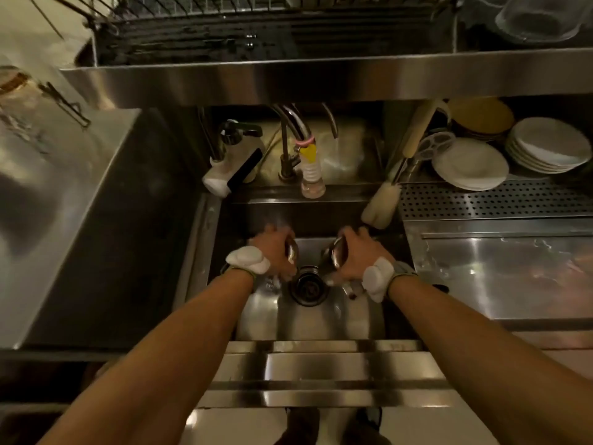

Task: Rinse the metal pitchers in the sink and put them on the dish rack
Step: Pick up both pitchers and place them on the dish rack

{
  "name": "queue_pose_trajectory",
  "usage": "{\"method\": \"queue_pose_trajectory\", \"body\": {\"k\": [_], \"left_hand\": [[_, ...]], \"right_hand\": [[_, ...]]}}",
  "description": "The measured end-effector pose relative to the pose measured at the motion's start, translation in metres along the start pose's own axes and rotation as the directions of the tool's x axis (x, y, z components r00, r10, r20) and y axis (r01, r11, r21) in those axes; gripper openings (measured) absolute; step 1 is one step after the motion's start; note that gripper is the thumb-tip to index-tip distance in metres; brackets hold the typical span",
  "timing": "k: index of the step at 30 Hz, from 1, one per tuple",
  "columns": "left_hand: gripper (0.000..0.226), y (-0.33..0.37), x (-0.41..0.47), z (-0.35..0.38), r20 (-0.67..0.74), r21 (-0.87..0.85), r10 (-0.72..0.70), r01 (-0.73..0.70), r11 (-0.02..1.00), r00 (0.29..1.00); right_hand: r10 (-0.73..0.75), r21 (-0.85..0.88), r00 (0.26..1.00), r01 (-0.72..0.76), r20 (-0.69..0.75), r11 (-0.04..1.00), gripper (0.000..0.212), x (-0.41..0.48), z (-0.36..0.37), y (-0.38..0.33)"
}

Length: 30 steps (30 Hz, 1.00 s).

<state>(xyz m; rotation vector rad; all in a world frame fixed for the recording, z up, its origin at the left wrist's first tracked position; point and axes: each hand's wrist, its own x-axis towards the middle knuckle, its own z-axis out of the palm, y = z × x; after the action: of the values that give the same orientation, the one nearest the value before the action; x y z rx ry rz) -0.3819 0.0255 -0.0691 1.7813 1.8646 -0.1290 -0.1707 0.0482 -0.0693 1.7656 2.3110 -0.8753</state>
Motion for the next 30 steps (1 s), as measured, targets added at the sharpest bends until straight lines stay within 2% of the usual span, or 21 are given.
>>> {"method": "queue_pose_trajectory", "body": {"k": [1, 3, 5, 7, 8, 9, 10, 12, 13, 14, 16, 18, 19, 20, 22, 23, 24, 25, 27, 29, 30], "left_hand": [[0.074, 0.000, -0.002, 0.012, 0.059, 0.082, 0.021, -0.026, 0.996, 0.998], [0.073, -0.007, -0.004, 0.026, 0.018, 0.074, 0.016, -0.017, 0.997, 1.000], [0.077, -0.013, -0.005, 0.025, -0.107, -0.106, -0.043, 0.032, 0.994, 0.993], [0.077, -0.019, -0.001, 0.012, -0.284, -0.303, -0.144, 0.053, 0.951, 0.948], [0.077, -0.022, 0.000, 0.011, -0.327, -0.324, -0.165, 0.053, 0.944, 0.931], [0.077, -0.022, -0.001, 0.009, -0.316, -0.286, -0.145, 0.052, 0.957, 0.938], [0.078, -0.020, -0.002, 0.010, -0.246, -0.161, -0.082, 0.043, 0.986, 0.966], [0.077, -0.017, -0.010, 0.024, -0.072, 0.066, -0.011, 0.016, 0.998, 0.997], [0.076, -0.017, -0.010, 0.028, -0.074, 0.054, -0.014, 0.018, 0.998, 0.997], [0.076, -0.019, -0.012, 0.028, -0.132, -0.038, -0.045, 0.041, 0.998, 0.990], [0.077, -0.019, -0.009, 0.019, -0.302, -0.279, -0.172, 0.085, 0.956, 0.938], [0.077, -0.022, -0.006, 0.010, -0.407, -0.374, -0.230, 0.068, 0.925, 0.884], [0.078, -0.022, -0.005, 0.009, -0.395, -0.354, -0.205, 0.057, 0.933, 0.895], [0.078, -0.020, -0.006, 0.009, -0.308, -0.272, -0.138, 0.052, 0.961, 0.941], [0.077, -0.019, -0.008, 0.021, -0.055, 0.017, -0.030, 0.031, 0.999, 0.998], [0.076, -0.021, -0.009, 0.029, -0.011, 0.076, -0.014, 0.015, 0.997, 1.000], [0.077, -0.022, -0.010, 0.029, -0.037, 0.025, -0.026, 0.027, 0.999, 0.999], [0.078, -0.021, -0.012, 0.026, -0.098, -0.082, -0.056, 0.048, 0.995, 0.994], [0.079, -0.023, -0.011, 0.014, -0.281, -0.302, -0.169, 0.080, 0.950, 0.945], [0.078, -0.023, -0.009, 0.006, -0.398, -0.349, -0.205, 0.059, 0.935, 0.894], [0.078, -0.020, -0.010, 0.003, -0.370, -0.311, -0.169, 0.050, 0.949, 0.913]], "right_hand": [[-0.003, -0.045, 0.997, 0.006, 0.076, 0.999, 0.095, -0.001, 0.009, 0.004], [0.027, -0.013, 0.996, -0.026, 0.083, 1.000, 0.097, 0.002, 0.016, 0.010], [0.065, 0.133, 0.997, -0.058, -0.051, 0.989, 0.092, 0.006, 0.008, 0.011], [0.082, 0.253, 0.969, -0.021, -0.233, 0.967, 0.091, 0.014, -0.005, 0.007], [0.077, 0.279, 0.959, 0.003, -0.274, 0.960, 0.092, 0.014, -0.006, 0.005], [0.068, 0.285, 0.963, 0.010, -0.262, 0.958, 0.093, 0.014, -0.001, 0.005], [0.044, 0.246, 0.982, 0.003, -0.186, 0.969, 0.093, 0.012, 0.005, 0.005], [0.018, 0.069, 0.998, -0.023, 0.064, 0.997, 0.096, 0.006, 0.025, 0.009], [0.019, 0.028, 0.994, -0.022, 0.108, 0.999, 0.098, 0.005, 0.031, 0.013], [0.017, 0.070, 0.996, -0.023, 0.086, 0.997, 0.099, 0.005, 0.033, 0.012], [0.070, 0.239, 0.994, -0.048, -0.084, 0.970, 0.096, 0.008, 0.022, 0.011], [0.102, 0.318, 0.963, -0.018, -0.249, 0.948, 0.096, 0.010, 0.013, 0.006], [0.104, 0.319, 0.956, -0.011, -0.275, 0.948, 0.095, 0.010, 0.013, 0.006], [0.076, 0.273, 0.968, -0.007, -0.240, 0.962, 0.093, 0.007, 0.014, 0.005], [0.011, 0.094, 1.000, -0.010, -0.010, 0.995, 0.087, 0.004, 0.021, 0.008], [-0.001, 0.040, 0.997, -0.002, 0.077, 0.999, 0.089, 0.002, 0.025, 0.011], [-0.008, 0.048, 0.997, 0.004, 0.081, 0.999, 0.093, 0.002, 0.026, 0.011], [0.001, 0.114, 1.000, -0.004, 0.023, 0.993, 0.095, 0.002, 0.022, 0.010], [0.048, 0.247, 0.980, 0.001, -0.191, 0.969, 0.093, 0.007, 0.009, 0.004], [0.058, 0.274, 0.949, 0.031, -0.311, 0.961, 0.092, 0.009, 0.001, 0.001], [0.048, 0.248, 0.959, 0.024, -0.281, 0.968, 0.092, 0.009, 0.001, 0.000]]}}
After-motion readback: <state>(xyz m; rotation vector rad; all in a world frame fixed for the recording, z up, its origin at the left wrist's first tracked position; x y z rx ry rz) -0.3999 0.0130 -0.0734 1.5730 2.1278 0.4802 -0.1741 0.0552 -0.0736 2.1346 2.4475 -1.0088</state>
